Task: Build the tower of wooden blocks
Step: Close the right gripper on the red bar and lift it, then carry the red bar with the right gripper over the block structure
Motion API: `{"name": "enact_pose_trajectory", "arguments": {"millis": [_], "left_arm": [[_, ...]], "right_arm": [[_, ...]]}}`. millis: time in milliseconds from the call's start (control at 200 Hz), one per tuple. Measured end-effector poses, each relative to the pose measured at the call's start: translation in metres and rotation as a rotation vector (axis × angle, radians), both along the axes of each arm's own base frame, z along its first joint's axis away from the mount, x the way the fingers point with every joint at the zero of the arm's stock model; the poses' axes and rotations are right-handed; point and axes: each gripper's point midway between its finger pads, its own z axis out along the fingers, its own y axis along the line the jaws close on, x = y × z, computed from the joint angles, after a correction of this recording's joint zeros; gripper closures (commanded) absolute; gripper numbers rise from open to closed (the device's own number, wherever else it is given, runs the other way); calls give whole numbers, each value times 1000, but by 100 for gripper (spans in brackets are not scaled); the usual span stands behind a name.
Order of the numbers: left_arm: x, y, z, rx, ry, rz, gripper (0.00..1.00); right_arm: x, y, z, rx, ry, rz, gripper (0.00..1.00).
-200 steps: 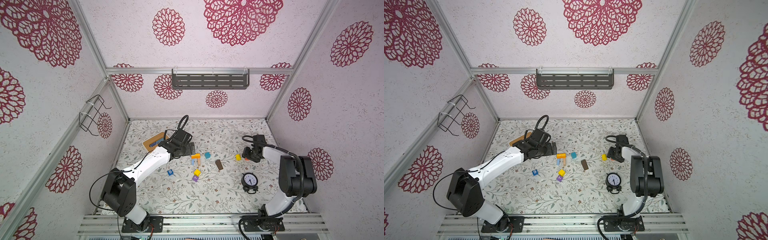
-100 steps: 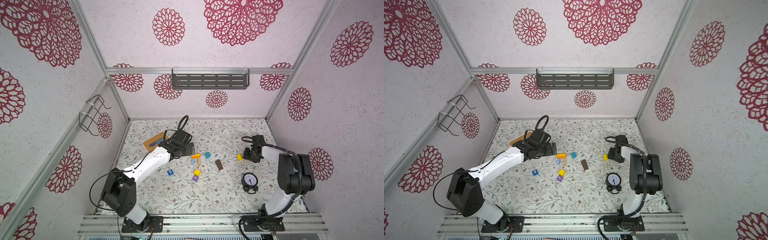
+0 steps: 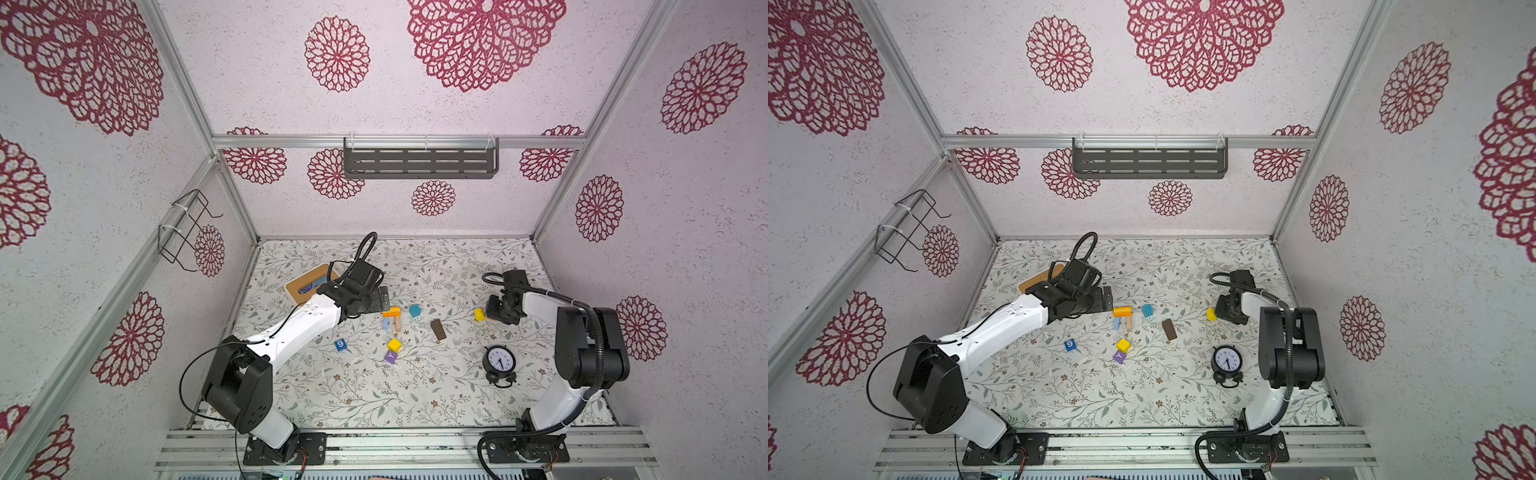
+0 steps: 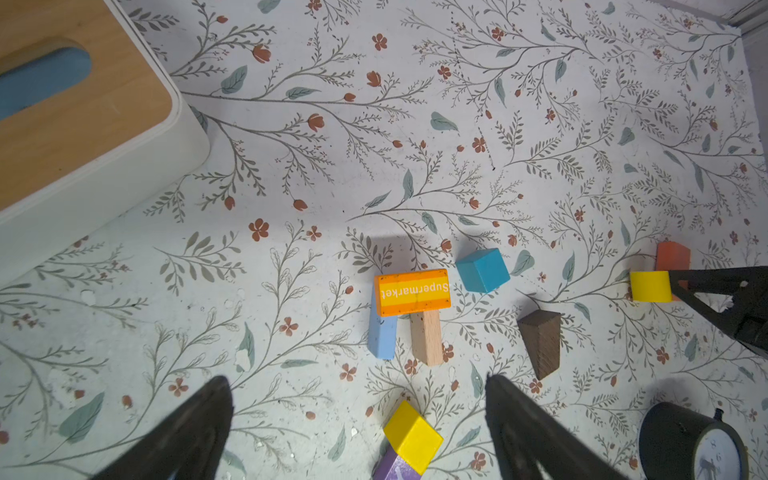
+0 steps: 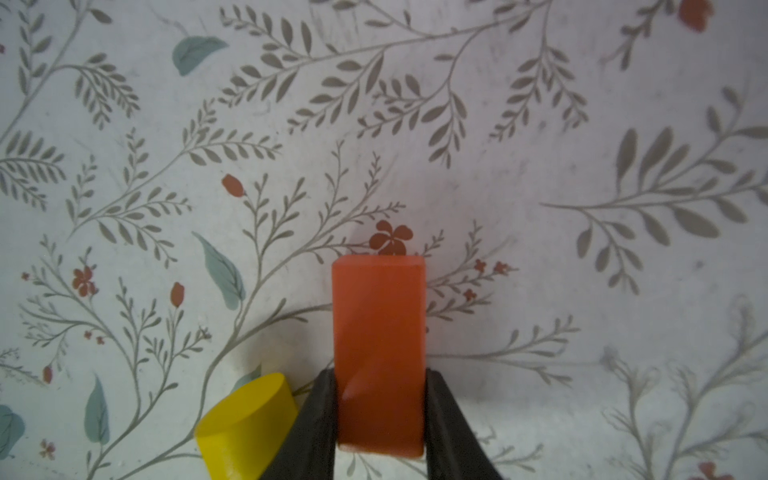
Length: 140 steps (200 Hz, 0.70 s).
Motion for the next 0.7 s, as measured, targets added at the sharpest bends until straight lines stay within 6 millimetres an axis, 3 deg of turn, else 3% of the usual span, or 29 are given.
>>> {"name": "enact_pose_trajectory", "arguments": {"millis": [195,320,550,700], "left_arm": [[-2,1,-4,5,7,0,3],[-1,1,-4,6,5,-2,3],[-2,3,7,3,-20,-11,3],[-4,10,22,-17,-52,-1,3]], "right_arm": [[-3,-2,1,-27,9,-7,73],[-4,-6,12,-45,-10,-16,73],[-3,-1,59,-49,-101,5,73],[3,26,91,-48,-162,115,73]]}}
